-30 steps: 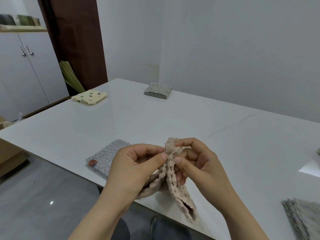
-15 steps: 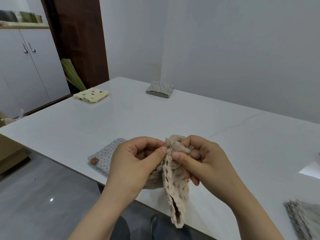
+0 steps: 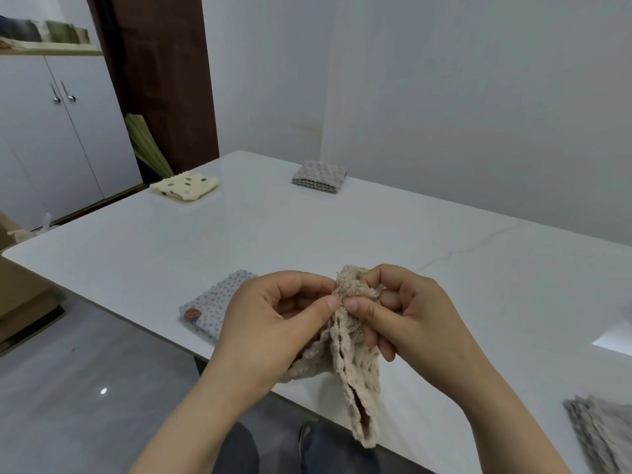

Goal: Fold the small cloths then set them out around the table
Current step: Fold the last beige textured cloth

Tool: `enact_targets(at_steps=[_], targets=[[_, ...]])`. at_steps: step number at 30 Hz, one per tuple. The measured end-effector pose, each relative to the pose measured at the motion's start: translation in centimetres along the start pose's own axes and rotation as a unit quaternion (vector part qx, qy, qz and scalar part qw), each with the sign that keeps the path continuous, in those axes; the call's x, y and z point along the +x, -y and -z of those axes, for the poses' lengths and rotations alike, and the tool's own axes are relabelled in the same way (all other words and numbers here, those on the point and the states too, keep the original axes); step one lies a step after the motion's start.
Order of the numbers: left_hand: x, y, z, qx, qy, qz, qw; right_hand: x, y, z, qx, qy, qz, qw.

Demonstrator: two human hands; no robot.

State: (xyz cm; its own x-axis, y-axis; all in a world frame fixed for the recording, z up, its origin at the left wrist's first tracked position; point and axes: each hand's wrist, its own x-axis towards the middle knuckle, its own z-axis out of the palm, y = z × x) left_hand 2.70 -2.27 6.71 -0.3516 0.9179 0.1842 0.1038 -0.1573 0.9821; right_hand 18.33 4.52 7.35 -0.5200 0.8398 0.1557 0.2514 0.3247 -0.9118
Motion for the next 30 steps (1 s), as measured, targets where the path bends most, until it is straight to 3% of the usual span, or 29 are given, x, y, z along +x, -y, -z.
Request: enact_targets(at_steps=[8,19,27,30], targets=[[0.4,0.3,0.2,0.02,0.022,-0.009,1.0,-0.2,0.3,0.1,0.004,0.016,-0.01,1.0],[1.0,0.1,1.6,-0.008,0.015,-0.017,1.0,0.0,-1.1,2.8,-0.133,0.052,-0.088,0.986],[1.5,0.6,2.3,-0.011,-0.018,-0.01,1.0,0.2,-2.0,3.7,-0.222,-0.004,0.008,0.975],[1.8,0.9,2.6,-0.016,-0.018,-0.009,1.0,0.2,-2.2,3.6,-0.148,-0.015,0.028,0.988]])
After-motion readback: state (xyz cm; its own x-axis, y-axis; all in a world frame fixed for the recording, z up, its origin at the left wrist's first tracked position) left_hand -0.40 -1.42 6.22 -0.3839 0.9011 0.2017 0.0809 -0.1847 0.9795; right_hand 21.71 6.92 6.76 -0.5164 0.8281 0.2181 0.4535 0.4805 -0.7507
